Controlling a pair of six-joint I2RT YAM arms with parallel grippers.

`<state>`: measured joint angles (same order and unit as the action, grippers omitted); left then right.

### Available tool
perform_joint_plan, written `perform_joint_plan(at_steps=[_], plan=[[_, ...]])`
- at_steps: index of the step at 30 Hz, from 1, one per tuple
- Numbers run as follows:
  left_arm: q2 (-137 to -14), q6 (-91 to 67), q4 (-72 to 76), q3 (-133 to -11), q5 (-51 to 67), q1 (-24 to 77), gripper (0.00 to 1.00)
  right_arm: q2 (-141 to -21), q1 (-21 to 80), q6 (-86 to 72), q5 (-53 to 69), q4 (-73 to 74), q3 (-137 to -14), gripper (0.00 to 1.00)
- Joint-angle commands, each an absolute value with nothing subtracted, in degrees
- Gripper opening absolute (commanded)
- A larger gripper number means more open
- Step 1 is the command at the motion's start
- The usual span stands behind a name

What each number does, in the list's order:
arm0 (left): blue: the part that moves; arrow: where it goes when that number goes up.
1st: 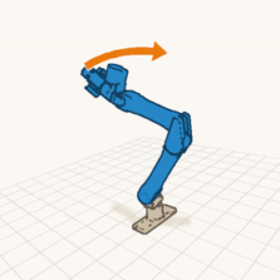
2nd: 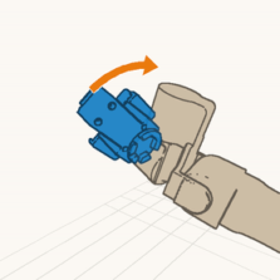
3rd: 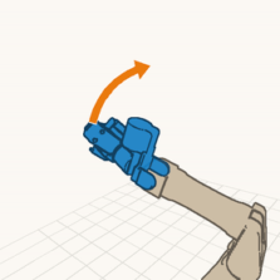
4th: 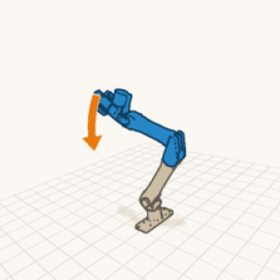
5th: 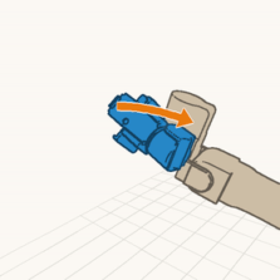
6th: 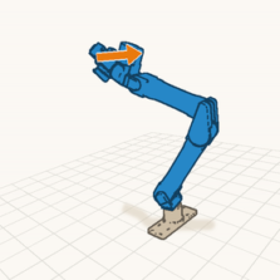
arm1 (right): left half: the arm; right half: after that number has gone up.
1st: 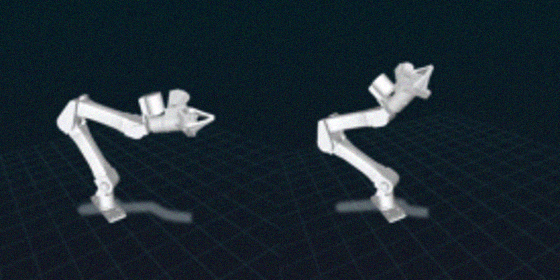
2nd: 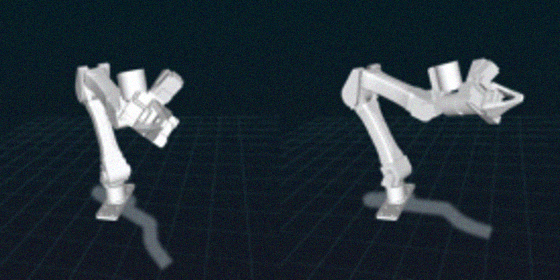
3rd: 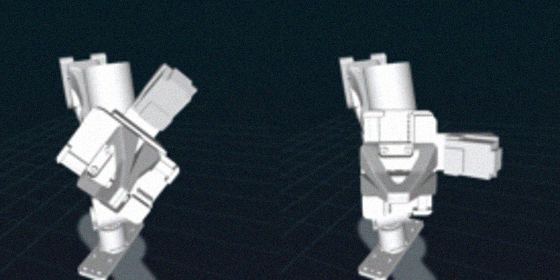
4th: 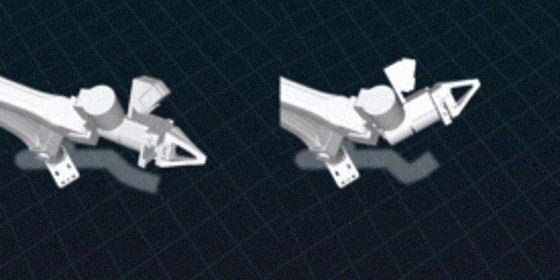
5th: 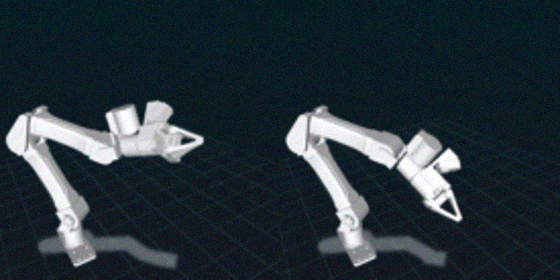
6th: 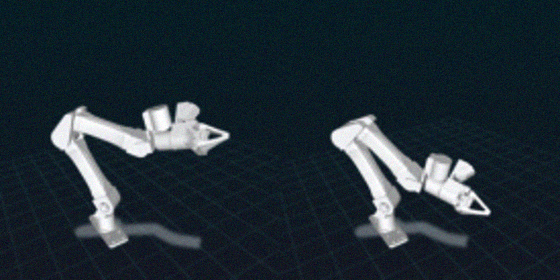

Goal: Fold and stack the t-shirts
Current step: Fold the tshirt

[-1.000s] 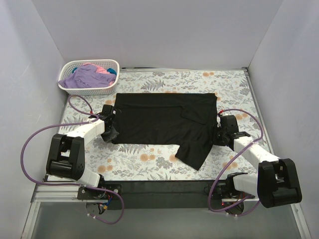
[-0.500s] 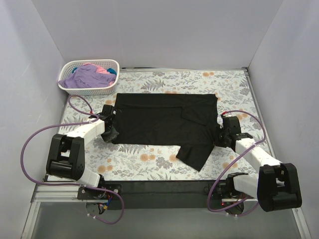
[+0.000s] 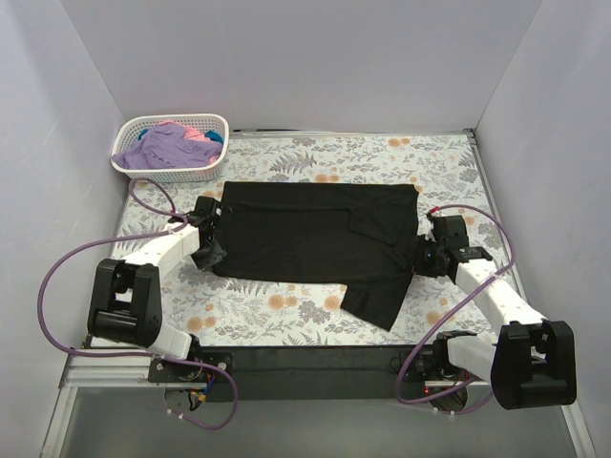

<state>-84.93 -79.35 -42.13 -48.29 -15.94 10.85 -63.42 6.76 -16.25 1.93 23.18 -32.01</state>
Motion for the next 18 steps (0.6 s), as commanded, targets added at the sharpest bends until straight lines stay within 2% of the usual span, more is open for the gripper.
perform_joint_plan(at_steps=[1, 18], plan=[[-84.6, -78.9, -43.6, -53.3, -17.3, 10.9, 0.00, -65.6, 6.5, -14.4, 4.0, 24.9, -38.5, 0.01], [-97.6, -77.3, -46.5, -71.3, -17.6, 9.8, 0.00, -81.2, 5.1, -13.5, 4.7, 27.5, -56.3, 0.01]])
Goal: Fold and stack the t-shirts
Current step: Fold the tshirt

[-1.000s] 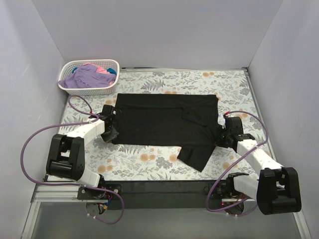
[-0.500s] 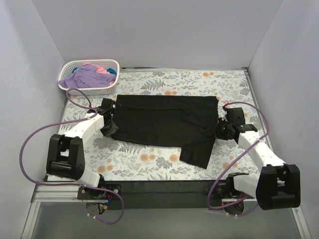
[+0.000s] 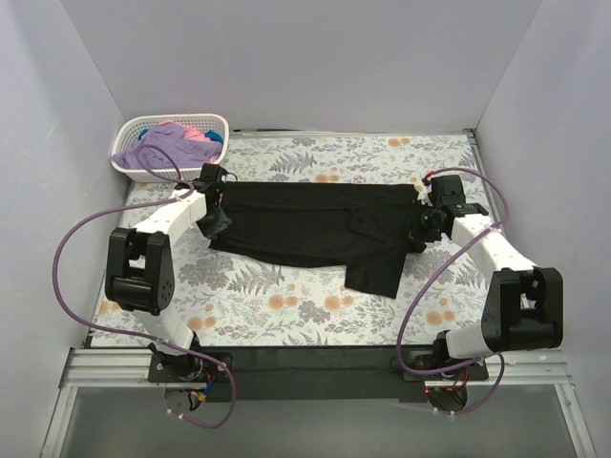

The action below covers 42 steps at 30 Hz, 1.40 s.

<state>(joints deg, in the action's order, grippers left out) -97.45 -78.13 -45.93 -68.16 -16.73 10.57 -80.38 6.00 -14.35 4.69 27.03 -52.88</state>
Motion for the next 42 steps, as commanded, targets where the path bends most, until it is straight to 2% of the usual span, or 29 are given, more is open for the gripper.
perform_joint_plan(at_steps=[1, 7, 24, 39, 42], plan=[[-98.2, -77.3, -46.4, -71.9, -17.6, 9.5, 0.00, -82.3, 4.6, -13.5, 4.7, 27.5, -57.6, 0.01], [-101.9, -77.2, -45.6, -75.8, -16.7, 9.1, 0.00, -86.6, 3.0, -13.3, 5.1, 27.5, -60.9, 0.01], [-104.5, -78.0, -42.8, -76.8, -17.3, 8.0, 0.00, -95.3, 1.0, -12.4, 7.4, 26.5, -67.8, 0.01], [-107.9, -79.2, -41.3, -77.3, -18.6, 7.8, 0.00, -97.2, 0.5, -12.2, 5.4, 24.3, -63.9, 0.01], [-107.8, -79.6, -41.4, -77.1, -18.6, 7.8, 0.00, -97.3, 0.5, -12.1, 6.7, 23.9, -64.2, 0.08]])
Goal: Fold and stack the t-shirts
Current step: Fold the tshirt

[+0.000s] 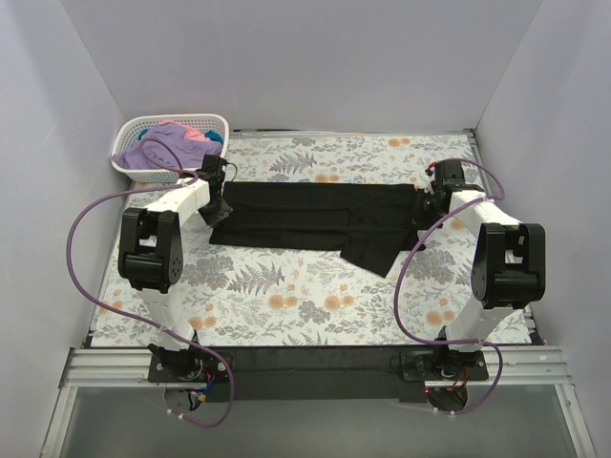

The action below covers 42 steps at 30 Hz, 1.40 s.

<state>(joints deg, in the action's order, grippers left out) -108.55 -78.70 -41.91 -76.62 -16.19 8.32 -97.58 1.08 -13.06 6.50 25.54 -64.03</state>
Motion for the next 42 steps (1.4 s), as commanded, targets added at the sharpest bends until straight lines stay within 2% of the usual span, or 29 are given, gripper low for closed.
perform_joint_plan(at_steps=[1, 3, 7, 8, 11, 12, 15, 19, 22, 31, 35, 42], plan=[[-107.3, -79.6, -41.5, -77.1, -18.6, 7.8, 0.01, -97.0, 0.5, -12.1, 7.0, 23.8, -64.2, 0.11], [-106.4, -79.7, -41.6, -77.0, -19.0, 7.8, 0.05, -96.2, 0.5, -12.2, 8.3, 23.8, -64.5, 0.22], [-102.7, -79.7, -41.6, -76.5, -19.7, 7.8, 0.24, -92.6, 0.5, -12.5, 8.5, 23.8, -64.0, 0.32], [-101.7, -79.5, -41.4, -75.9, -19.9, 7.8, 0.34, -91.8, 0.5, -12.7, 8.4, 23.7, -63.7, 0.33], [-97.6, -79.4, -41.2, -74.3, -19.8, 7.8, 0.46, -87.6, 0.5, -12.9, 7.9, 22.9, -61.5, 0.33], [-95.5, -79.3, -41.0, -72.3, -19.5, 7.8, 0.56, -85.5, 0.5, -13.3, 8.7, 22.4, -60.6, 0.33], [-91.0, -79.2, -38.8, -67.2, -18.0, 7.8, 0.62, -81.5, 0.5, -14.3, 10.7, 19.9, -55.9, 0.33], [-87.6, -79.8, -35.3, -60.7, -14.9, 7.8, 0.62, -78.6, -1.0, -16.1, 13.8, 13.9, -49.4, 0.31], [-87.4, -80.7, -33.3, -58.4, -13.2, 7.7, 0.58, -79.0, -2.8, -17.9, 17.5, 11.4, -46.7, 0.31], [-91.1, -82.4, -30.5, -58.0, -11.7, 6.9, 0.54, -81.8, -7.8, -20.8, 26.0, 5.5, -42.5, 0.28], [-93.3, -82.4, -30.4, -58.9, -12.4, 6.2, 0.49, -83.1, -8.3, -21.5, 27.2, 4.1, -41.9, 0.26], [-97.0, -81.7, -30.1, -59.9, -14.1, 5.3, 0.33, -86.5, -9.6, -21.8, 27.2, 1.2, -40.9, 0.24]])
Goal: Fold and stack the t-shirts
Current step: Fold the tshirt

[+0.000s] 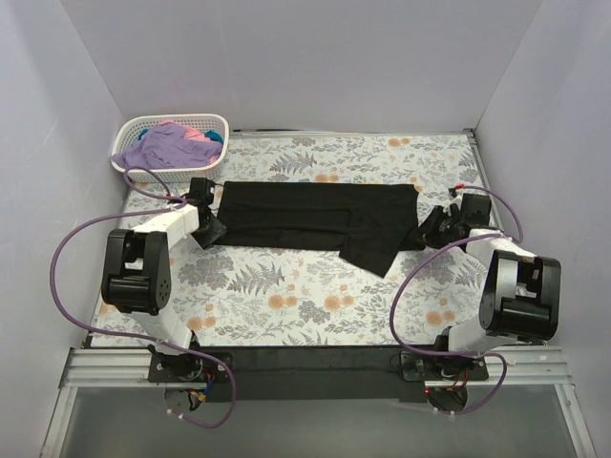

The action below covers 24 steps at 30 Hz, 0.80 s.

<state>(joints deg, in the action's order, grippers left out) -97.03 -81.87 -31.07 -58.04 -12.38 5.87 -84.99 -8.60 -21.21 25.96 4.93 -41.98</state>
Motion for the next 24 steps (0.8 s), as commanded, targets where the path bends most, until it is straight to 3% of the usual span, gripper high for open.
perform_joint_plan(at_steps=[1, 8, 16, 20, 24], plan=[[-97.6, -81.7, -30.1, -59.8, -14.0, 5.2, 0.31, -87.0, -9.8, -21.9, 27.0, 0.6, -40.4, 0.24], [-100.5, -82.2, -32.4, -58.2, -15.9, 4.5, 0.15, -92.2, -12.5, -22.1, 25.8, -2.7, -37.6, 0.19], [-96.9, -82.5, -35.5, -54.5, -17.7, 4.3, 0.13, -89.1, -14.0, -22.1, 21.1, -0.7, -35.4, 0.18], [-92.8, -82.8, -34.9, -53.6, -17.3, 4.4, 0.26, -83.4, -11.5, -20.8, 18.7, 2.9, -35.9, 0.21], [-88.5, -82.1, -34.2, -53.4, -16.5, 4.6, 0.54, -76.7, -7.9, -20.8, 15.1, 6.3, -34.9, 0.36]])
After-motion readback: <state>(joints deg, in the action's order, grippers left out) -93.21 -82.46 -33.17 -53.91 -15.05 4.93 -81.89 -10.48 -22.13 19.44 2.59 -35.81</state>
